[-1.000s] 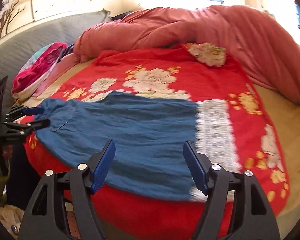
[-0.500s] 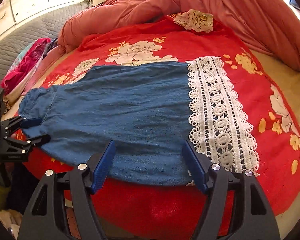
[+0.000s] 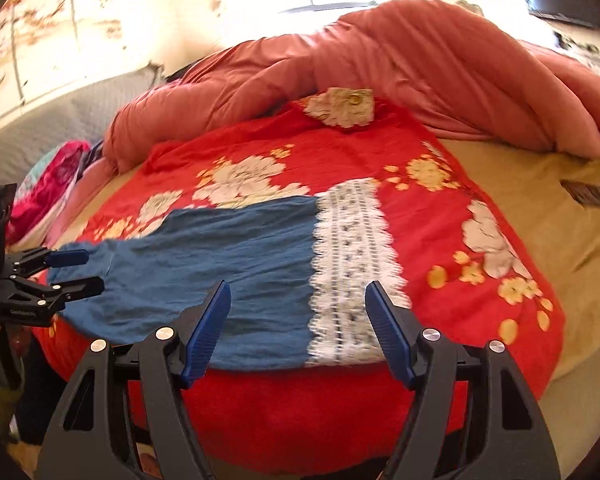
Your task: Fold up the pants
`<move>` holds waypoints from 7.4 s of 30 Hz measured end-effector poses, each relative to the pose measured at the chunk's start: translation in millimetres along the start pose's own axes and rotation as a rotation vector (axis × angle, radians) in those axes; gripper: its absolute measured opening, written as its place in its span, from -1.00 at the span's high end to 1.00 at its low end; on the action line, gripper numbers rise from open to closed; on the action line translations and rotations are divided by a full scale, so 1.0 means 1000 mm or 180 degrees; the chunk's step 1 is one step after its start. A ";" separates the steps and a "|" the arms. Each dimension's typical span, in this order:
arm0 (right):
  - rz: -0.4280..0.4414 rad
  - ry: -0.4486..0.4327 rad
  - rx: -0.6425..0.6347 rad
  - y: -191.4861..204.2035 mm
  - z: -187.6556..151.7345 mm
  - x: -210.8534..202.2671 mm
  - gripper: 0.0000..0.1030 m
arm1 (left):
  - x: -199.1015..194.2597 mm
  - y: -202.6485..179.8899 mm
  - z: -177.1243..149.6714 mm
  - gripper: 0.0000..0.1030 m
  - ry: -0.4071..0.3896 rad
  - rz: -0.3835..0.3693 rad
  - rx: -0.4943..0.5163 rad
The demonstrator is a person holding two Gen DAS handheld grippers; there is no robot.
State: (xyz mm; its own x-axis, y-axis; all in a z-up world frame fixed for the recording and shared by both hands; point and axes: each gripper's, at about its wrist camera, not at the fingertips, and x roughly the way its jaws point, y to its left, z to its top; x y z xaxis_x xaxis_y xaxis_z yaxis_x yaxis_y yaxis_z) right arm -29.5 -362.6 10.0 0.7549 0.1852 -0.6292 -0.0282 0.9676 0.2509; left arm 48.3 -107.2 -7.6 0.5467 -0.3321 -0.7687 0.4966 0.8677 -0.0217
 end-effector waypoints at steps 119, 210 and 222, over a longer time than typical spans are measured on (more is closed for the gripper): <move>0.0735 0.0438 -0.1668 0.193 -0.034 0.051 0.12 | 0.106 0.138 0.051 -0.50 0.0523 -0.1752 -0.1664; 0.0895 0.0954 -0.1085 0.129 -0.047 0.069 0.00 | 0.029 0.070 -0.037 -0.19 0.0255 -0.0071 -0.0807; 0.0828 0.0650 -0.0787 0.114 -0.023 0.044 -0.09 | 0.016 0.065 -0.053 -0.20 0.0168 -0.0011 -0.0721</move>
State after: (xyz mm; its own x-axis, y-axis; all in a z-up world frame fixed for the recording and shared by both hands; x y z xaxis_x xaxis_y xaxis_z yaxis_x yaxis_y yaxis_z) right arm -14.5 -240.7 -6.1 0.5570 0.4352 -0.7074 -0.3764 0.8915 0.2521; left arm 54.1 -36.2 -54.8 0.5062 -0.3206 -0.8006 0.3312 0.9294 -0.1628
